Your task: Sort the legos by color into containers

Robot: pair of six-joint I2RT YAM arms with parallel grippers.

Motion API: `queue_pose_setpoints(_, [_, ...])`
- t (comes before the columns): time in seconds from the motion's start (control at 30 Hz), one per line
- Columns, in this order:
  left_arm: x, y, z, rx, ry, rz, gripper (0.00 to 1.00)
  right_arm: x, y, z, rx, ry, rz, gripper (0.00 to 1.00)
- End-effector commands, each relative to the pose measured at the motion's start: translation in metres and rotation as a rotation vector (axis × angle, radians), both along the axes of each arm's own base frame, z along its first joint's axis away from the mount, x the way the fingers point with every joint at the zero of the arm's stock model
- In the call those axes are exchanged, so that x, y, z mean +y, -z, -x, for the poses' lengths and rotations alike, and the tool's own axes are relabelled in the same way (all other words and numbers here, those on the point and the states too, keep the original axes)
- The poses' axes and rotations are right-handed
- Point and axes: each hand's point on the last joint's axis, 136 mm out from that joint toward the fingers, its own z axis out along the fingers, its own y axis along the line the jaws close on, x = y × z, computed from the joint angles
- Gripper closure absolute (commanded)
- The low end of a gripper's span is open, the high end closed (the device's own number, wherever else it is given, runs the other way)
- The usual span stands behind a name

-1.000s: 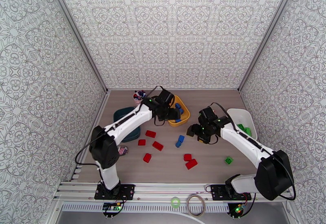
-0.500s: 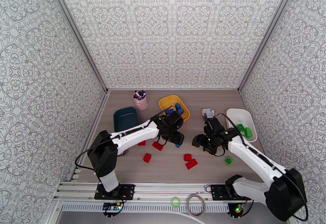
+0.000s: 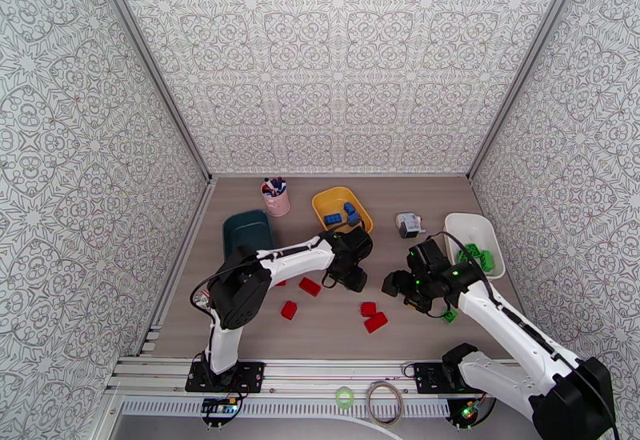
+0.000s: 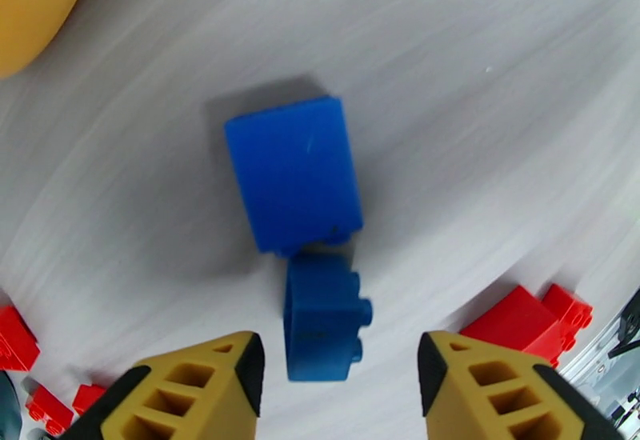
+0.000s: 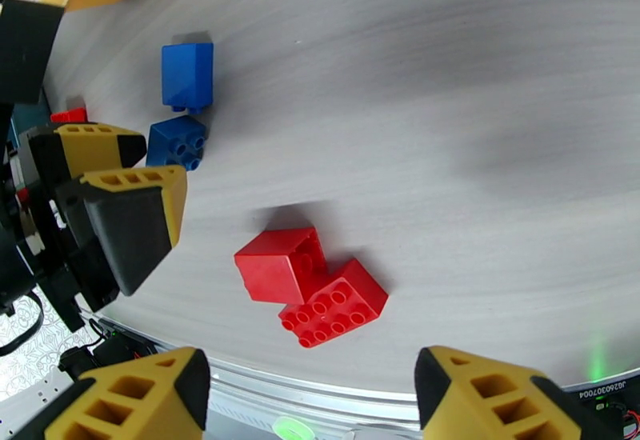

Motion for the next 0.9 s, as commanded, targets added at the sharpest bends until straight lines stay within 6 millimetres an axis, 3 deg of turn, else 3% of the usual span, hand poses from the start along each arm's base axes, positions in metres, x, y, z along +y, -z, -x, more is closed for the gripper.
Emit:
queue_pose_setpoints(0.0, [-0.002,0.007,0.002,0.006,0.034,-0.039,0.46,-0.006,0.004,0.001,0.013,0.022,0.021,0.28])
queue_pose_setpoints(0.27, [0.002,0.011,0.003,-0.002,0.033,-0.07,0.52,-0.002,0.003,-0.005,0.01,0.012,0.02,0.28])
queue_pose_setpoints(0.53, [0.008,0.01,0.002,-0.01,0.007,-0.093,0.69,0.002,0.001,-0.011,0.005,0.006,0.014,0.28])
queue_pose_setpoints(0.87, [0.01,-0.03,0.001,-0.044,-0.032,-0.011,0.74,0.012,0.001,-0.022,-0.003,-0.014,-0.015,0.28])
